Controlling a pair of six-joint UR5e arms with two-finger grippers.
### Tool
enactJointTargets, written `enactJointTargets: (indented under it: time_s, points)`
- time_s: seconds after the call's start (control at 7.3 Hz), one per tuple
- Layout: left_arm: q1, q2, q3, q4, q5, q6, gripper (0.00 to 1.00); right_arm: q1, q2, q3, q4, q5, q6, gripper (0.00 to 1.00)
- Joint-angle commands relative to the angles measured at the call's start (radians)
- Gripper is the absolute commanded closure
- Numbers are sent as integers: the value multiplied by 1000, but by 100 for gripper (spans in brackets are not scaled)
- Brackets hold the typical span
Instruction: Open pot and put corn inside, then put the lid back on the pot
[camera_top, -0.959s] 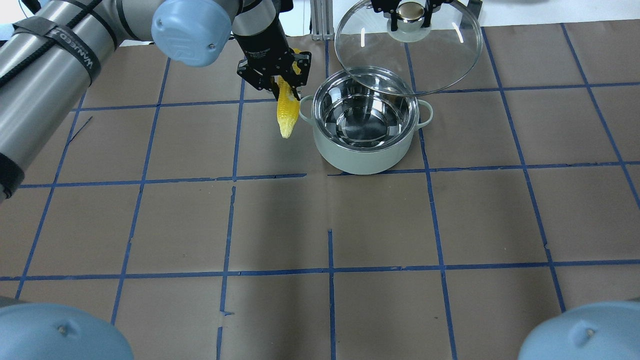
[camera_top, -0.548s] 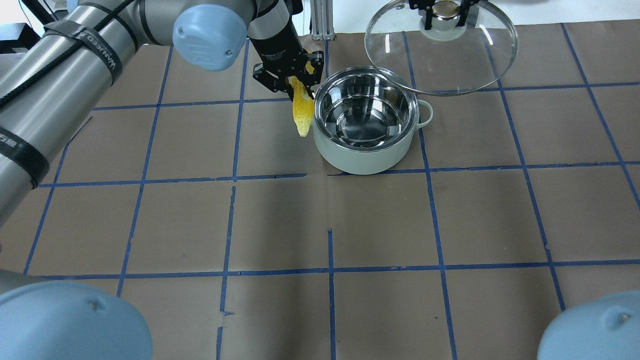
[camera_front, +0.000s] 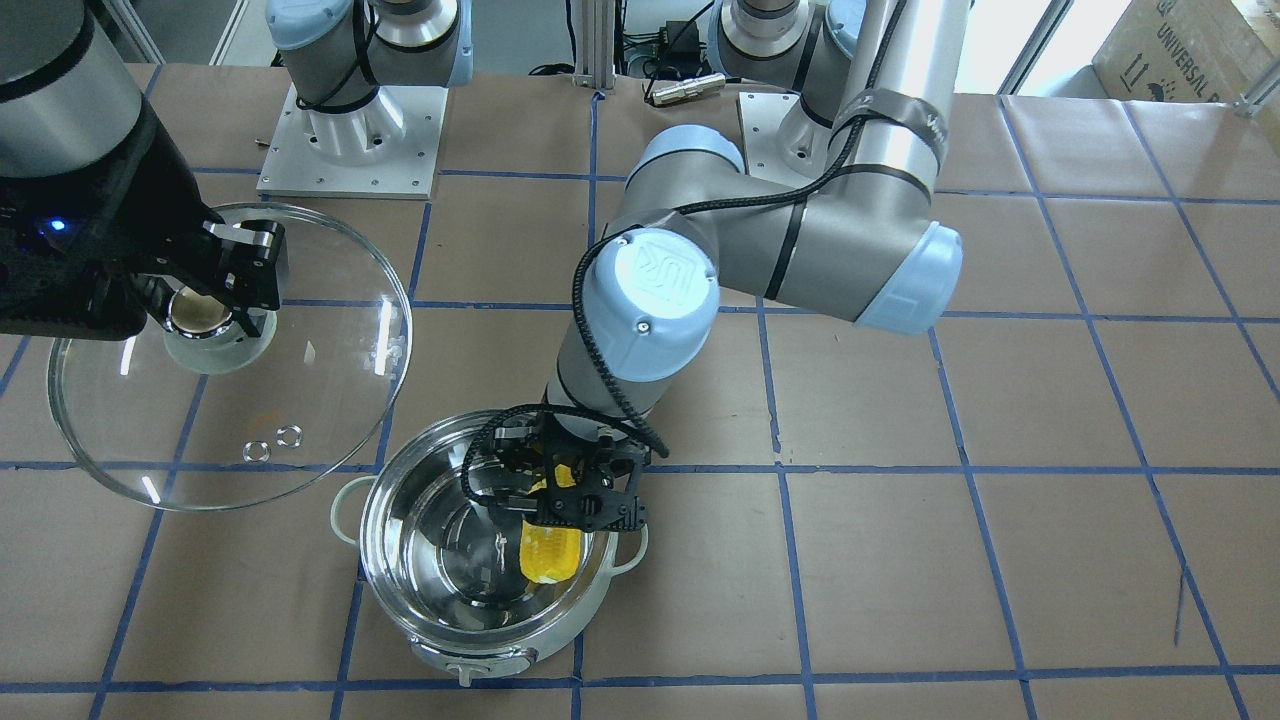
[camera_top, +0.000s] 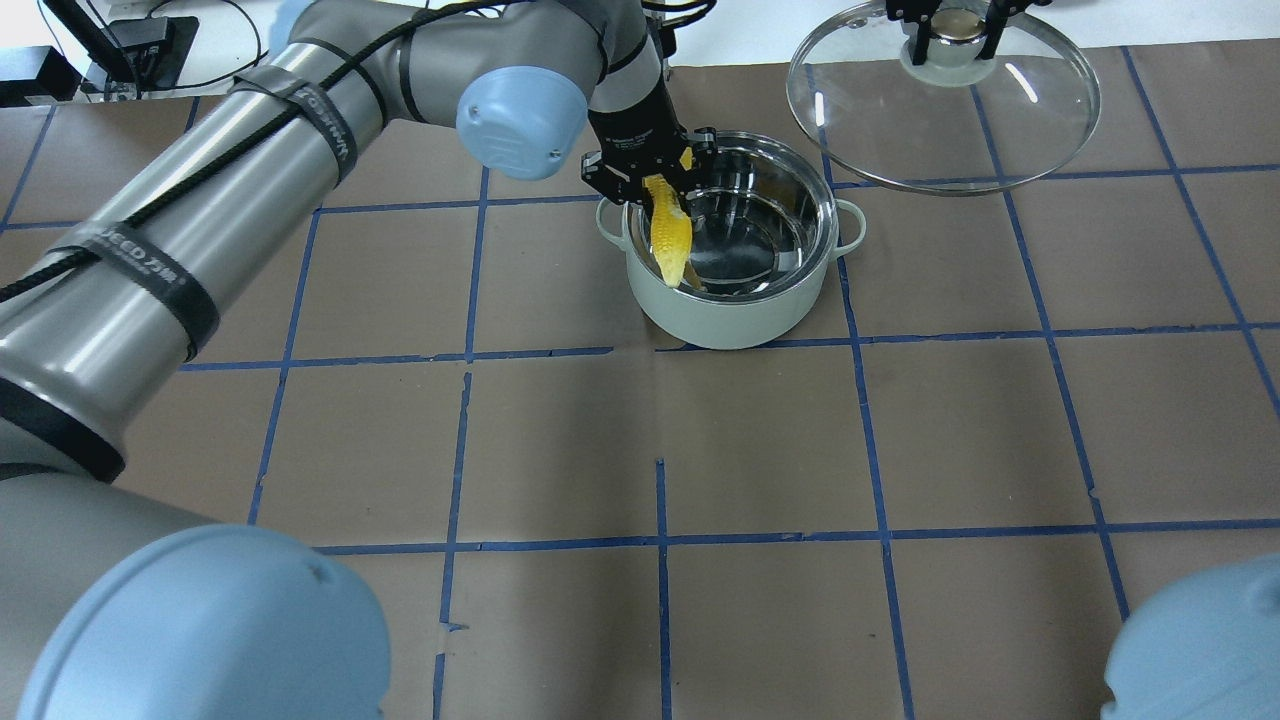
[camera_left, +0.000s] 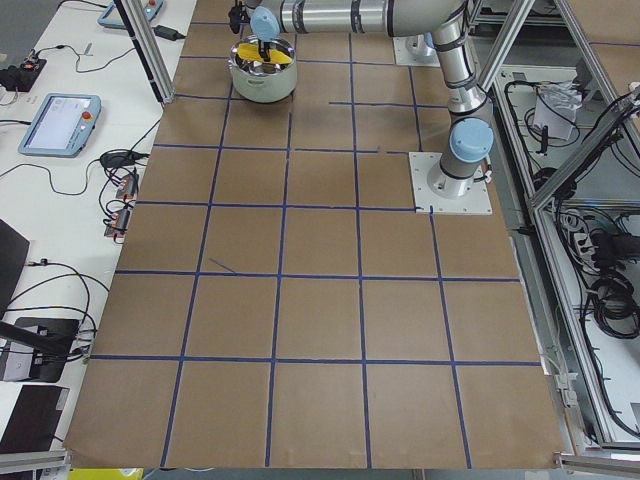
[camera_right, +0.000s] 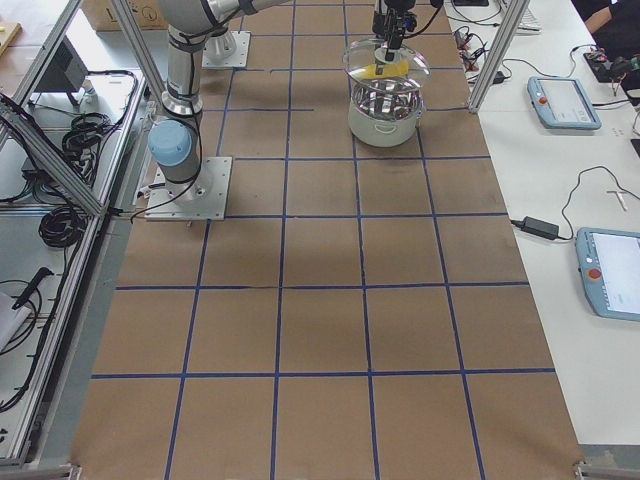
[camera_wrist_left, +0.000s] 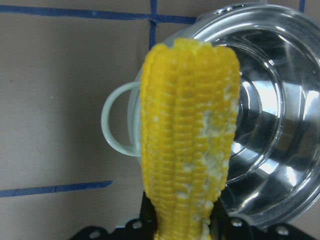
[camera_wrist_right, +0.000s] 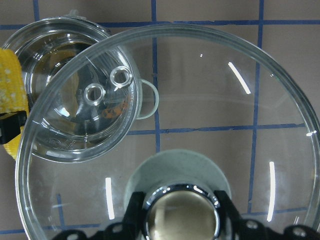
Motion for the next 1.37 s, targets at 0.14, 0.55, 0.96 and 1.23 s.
enactJointTargets:
  time_s: [0.14, 0.55, 0.96, 1.23]
  points:
    - [-59, -61, 22, 31, 63, -6, 84, -16, -6, 1, 9, -1, -8, 80]
    - [-59, -106, 120, 34, 55, -32, 6, -28, -6, 1, 7, -1, -8, 80]
    - [-61, -115, 128, 23, 55, -56, 0, -68, -6, -1, 7, 1, -8, 80]
    - [-30, -68, 104, -48, 50, -34, 0, -71, -6, -1, 7, 2, -8, 80]
